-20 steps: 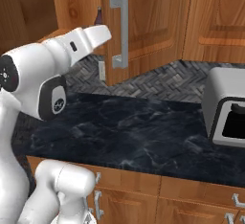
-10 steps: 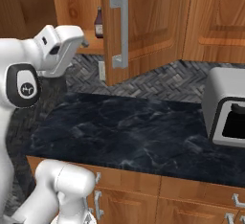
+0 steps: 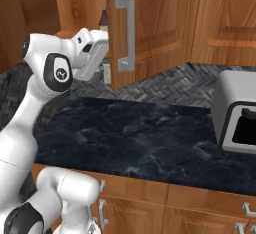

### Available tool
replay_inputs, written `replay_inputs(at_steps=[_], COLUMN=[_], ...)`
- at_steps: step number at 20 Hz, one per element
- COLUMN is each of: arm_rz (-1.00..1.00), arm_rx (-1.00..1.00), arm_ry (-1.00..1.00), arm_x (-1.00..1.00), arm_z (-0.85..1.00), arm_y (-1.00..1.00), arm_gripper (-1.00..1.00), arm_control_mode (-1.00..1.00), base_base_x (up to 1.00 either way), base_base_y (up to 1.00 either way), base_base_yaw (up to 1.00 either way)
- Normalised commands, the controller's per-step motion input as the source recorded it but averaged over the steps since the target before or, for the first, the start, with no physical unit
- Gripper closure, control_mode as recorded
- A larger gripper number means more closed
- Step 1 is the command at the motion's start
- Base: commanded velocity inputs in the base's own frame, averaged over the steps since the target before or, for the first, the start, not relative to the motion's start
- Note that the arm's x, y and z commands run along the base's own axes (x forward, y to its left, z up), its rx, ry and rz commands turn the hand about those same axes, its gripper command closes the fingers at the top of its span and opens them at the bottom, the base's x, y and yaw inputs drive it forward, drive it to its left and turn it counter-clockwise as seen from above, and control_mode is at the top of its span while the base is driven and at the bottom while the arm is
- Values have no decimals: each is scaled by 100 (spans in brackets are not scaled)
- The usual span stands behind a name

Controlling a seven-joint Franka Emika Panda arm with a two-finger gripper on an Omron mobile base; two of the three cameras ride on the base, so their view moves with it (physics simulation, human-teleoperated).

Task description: The dining table condiment station is running low on ketchup. Refill the condiment station by opening the cabinet and taking the ketchup from the cabinet and placing it on the dining table.

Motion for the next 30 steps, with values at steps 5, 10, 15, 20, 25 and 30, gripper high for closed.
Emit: replay_inputs(at_steps=[5, 10, 15, 20, 25, 30], arm_rz=[-1, -3, -1, 0, -3, 0], arm_rx=[0, 0, 4, 14, 5, 0], arm_ry=[0, 0, 0, 3, 0, -25], arm_x=[-8, -11, 0, 0, 0, -6], arm_z=[-9, -2, 0, -1, -3, 2], arm_y=[-100, -100, -100, -92, -35, 39], arm_gripper=[-100, -100, -100, -100, -100, -100], arm_control_mode=[-100, -100, -100, -100, -100, -100], base_base_x=[0, 0, 0, 0, 0, 0], base_base_y=[0, 0, 0, 0, 0, 0], base_base_yaw=[0, 0, 0, 0, 0, 0])
